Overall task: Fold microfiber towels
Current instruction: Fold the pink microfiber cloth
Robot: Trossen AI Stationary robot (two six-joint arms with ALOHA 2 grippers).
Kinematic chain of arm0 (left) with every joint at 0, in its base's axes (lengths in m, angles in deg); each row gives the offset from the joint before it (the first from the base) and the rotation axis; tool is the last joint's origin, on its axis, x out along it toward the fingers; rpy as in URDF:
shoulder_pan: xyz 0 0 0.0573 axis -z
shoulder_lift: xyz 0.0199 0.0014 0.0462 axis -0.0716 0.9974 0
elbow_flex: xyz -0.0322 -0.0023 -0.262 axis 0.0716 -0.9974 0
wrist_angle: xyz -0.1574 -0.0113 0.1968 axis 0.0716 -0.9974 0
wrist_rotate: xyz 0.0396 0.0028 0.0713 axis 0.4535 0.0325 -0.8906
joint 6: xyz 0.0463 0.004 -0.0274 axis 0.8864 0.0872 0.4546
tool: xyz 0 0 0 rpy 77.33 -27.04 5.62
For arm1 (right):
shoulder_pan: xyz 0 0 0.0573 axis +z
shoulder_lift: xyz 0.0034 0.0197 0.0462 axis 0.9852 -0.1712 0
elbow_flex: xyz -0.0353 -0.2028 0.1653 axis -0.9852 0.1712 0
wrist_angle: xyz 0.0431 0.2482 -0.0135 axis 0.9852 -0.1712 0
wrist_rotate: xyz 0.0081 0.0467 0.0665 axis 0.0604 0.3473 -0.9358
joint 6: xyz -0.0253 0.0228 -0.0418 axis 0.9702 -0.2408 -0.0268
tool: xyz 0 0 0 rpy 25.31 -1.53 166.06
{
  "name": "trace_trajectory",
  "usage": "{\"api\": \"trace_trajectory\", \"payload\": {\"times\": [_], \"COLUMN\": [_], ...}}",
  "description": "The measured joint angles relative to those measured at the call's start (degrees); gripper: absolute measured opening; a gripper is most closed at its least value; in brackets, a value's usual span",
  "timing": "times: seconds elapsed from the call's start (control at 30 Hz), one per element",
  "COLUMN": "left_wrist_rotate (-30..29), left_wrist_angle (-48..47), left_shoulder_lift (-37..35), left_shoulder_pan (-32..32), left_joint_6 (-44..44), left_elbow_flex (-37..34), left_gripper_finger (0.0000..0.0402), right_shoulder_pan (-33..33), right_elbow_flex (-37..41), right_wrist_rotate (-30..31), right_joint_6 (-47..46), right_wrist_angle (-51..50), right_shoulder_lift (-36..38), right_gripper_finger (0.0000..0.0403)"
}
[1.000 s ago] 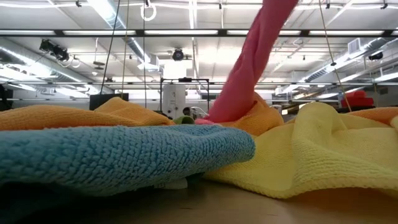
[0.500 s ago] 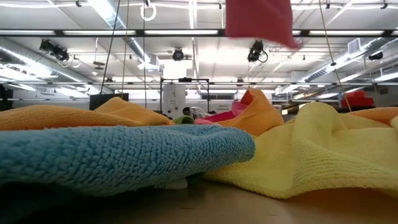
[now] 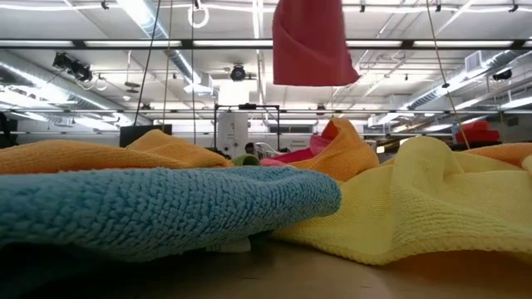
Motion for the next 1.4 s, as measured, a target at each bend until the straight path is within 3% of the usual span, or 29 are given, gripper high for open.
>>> {"api": "trace_trajectory", "payload": {"times": [0.17,0.33,0.67,1.1,1.4], "left_wrist_rotate": [-6.7,-12.5,-13.0,-13.0,-12.9], "left_wrist_angle": [-2.3,-2.8,-2.6,-0.9,0.0], "left_shoulder_lift": [0.9,1.7,2.5,2.0,0.9], "left_shoulder_pan": [-1.7,-1.5,-2.5,-6.5,-2.9], "left_joint_6": [-0.1,2.1,3.9,12.1,19.8], "left_elbow_flex": [0.1,0.0,0.0,0.0,1.9], "left_gripper_finger": [0.0148,0.0170,0.0184,0.0133,0.0076], "right_shoulder_pan": [-1.4,-2.3,-2.2,-2.0,2.1], "right_elbow_flex": [0.0,0.0,0.0,0.0,0.0], "right_wrist_rotate": [-0.5,-0.4,1.0,1.7,-2.3], "right_joint_6": [-0.5,-7.3,-9.7,-9.5,-3.4], "right_wrist_angle": [1.7,3.6,6.8,6.8,2.5], "right_shoulder_lift": [-0.6,-0.1,0.3,0.1,1.6], "right_gripper_finger": [0.0004,0.0004,0.0004,0.0004,0.0004]}}
